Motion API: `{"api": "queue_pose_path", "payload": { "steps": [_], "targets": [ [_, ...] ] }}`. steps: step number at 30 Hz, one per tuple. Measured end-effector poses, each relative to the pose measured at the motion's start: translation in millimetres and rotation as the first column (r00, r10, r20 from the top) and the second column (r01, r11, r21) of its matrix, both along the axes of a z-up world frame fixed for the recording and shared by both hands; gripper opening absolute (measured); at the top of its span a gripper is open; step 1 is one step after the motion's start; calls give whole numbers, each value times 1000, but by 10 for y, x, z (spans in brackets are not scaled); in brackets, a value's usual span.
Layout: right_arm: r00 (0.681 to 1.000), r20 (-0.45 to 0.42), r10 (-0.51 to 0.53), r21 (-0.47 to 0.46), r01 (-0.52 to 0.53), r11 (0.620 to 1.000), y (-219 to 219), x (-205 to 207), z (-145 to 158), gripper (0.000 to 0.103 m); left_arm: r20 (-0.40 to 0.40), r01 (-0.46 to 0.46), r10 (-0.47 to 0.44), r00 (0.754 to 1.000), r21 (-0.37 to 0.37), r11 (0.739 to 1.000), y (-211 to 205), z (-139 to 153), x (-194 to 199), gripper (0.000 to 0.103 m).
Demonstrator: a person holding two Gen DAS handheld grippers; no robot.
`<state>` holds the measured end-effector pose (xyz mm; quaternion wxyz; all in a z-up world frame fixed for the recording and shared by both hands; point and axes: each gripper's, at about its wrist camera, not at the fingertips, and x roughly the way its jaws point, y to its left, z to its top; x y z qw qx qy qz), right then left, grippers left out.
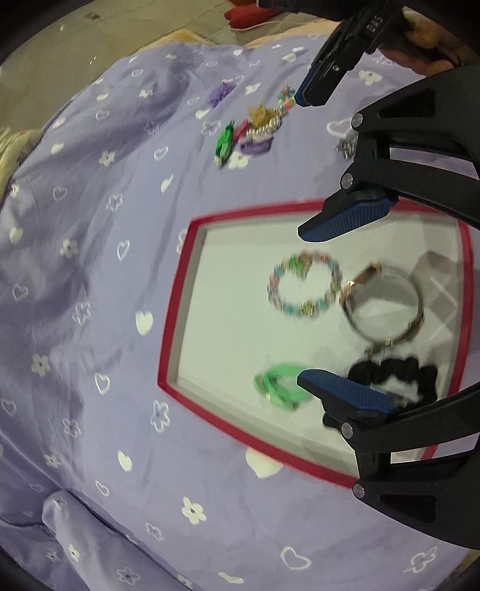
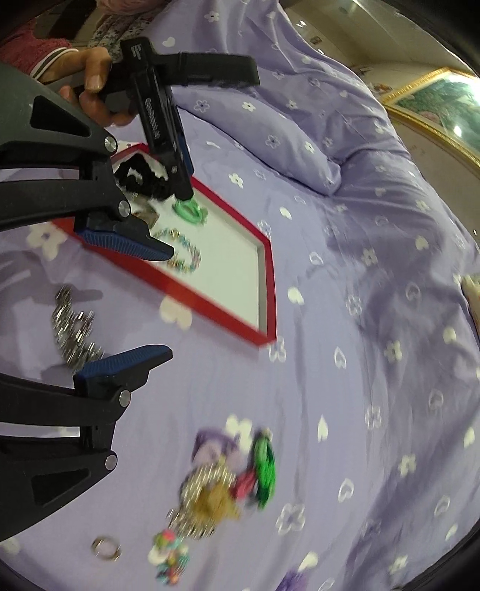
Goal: Organize jewelry
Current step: 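Move both open tools back toward the remaining jewelry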
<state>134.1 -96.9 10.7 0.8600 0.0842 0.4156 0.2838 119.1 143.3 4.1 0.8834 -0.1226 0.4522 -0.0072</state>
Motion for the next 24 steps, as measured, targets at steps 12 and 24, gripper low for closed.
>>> {"api": "queue_pose_path", "payload": {
  "steps": [12, 24],
  "targets": [
    [986, 8, -166, -18, 166, 986, -905, -106, -12, 52, 12, 120, -120, 993, 5, 993, -602, 91, 85, 72],
    [963, 2, -270, -24, 270, 963, -1467, -110, -72, 52, -6, 201, -201, 980, 25, 979, -1059, 61, 260, 72]
  ]
}}
